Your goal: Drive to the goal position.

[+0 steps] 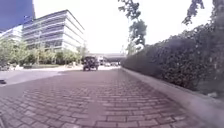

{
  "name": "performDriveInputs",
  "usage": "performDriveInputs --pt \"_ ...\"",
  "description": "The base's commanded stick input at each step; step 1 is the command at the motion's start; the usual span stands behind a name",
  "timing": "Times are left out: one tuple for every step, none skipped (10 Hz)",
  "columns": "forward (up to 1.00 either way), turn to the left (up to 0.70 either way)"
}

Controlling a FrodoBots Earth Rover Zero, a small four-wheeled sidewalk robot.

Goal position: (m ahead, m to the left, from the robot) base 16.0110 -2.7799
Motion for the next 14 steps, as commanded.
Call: performDriveInputs --pt "0.7 0.0" --pt "0.7 0.0" --pt "0.7 0.0" --pt "0.7 0.0" --pt "0.7 0.0" --pt "0.7 0.0" --pt "0.7 0.0" --pt "0.7 0.0" --pt "0.7 0.0" --pt "0.7 0.0" --pt "0.7 0.0" --pt "0.7 0.0" --pt "0.7 0.0" --pt "0.7 0.0"
